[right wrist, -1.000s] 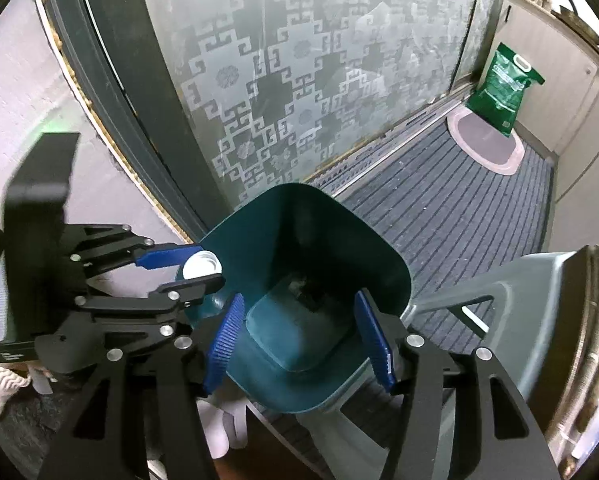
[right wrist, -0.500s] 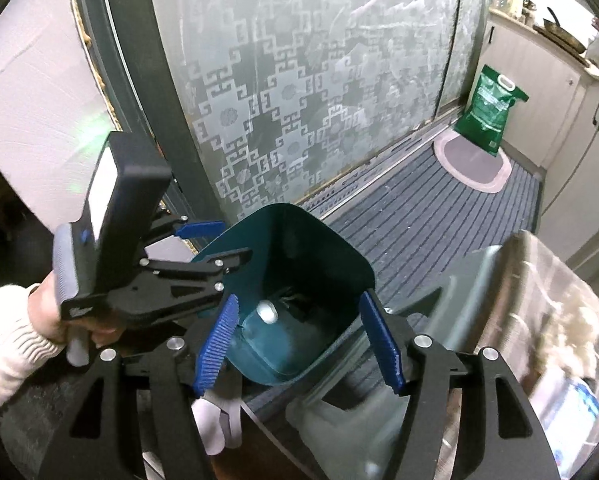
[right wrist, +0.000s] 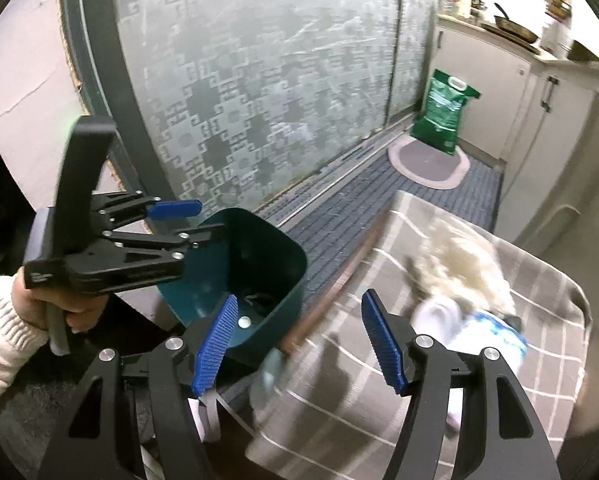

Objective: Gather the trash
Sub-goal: 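Move both tools back over the table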

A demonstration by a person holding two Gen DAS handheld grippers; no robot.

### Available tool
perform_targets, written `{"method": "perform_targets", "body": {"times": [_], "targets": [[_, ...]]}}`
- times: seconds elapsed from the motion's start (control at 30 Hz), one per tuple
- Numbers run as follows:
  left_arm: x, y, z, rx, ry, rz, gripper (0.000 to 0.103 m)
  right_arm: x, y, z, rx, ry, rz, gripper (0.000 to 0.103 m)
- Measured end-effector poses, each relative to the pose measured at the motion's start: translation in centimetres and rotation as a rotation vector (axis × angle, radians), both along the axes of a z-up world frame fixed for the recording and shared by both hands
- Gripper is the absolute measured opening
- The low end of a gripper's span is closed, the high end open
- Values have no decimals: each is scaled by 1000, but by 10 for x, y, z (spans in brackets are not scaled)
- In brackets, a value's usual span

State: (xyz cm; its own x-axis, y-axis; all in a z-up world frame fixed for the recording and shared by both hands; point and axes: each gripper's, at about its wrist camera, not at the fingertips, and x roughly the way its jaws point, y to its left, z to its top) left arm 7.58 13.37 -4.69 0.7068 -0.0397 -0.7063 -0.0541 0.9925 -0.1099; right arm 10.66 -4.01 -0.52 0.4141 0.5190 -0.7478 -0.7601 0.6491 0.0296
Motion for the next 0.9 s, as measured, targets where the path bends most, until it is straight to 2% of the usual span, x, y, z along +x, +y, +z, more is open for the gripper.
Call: {"method": "perform_targets", "body": {"times": [0.3, 0.5, 0.67, 0.9], "targets": [[-3, -47, 31, -16, -77, -77, 54, 10, -53, 9, 49, -26, -96, 65], [-1, -72, 39, -12, -95, -122, 54, 16, -80, 10, 82, -25, -156, 65], [3, -94, 39, 5, -96, -168, 54, 28, -103, 4, 129, 28, -201, 65], [7, -119, 35, 19, -80, -219, 54, 46, -127, -15, 212, 145, -265, 65]]}}
